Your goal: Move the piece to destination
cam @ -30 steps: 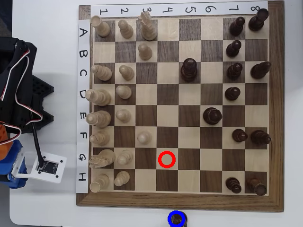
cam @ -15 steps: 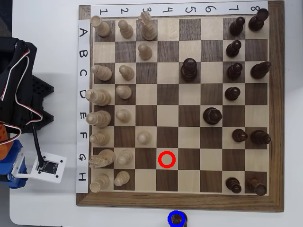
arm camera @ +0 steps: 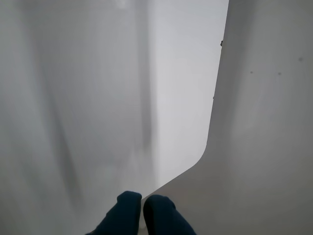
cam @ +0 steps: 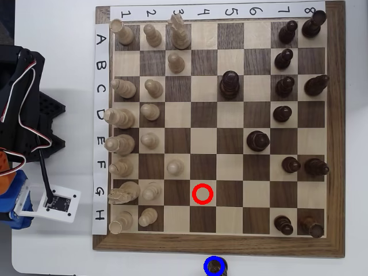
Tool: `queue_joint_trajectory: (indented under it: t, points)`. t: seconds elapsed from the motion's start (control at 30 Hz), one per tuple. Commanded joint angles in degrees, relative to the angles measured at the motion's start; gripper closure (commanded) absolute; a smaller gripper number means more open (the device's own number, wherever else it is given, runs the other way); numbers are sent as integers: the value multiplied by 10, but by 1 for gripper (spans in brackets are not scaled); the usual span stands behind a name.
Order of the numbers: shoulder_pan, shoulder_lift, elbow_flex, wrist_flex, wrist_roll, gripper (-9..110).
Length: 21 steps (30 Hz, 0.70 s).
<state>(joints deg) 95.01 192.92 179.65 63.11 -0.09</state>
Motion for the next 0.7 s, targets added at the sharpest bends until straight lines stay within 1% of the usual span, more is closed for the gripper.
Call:
queue_joint_trajectory:
  t: [0.0, 0.67]
  points:
    - [10, 33, -4, -16, -12, 101]
    - [13, 33, -4, -16, -8, 101]
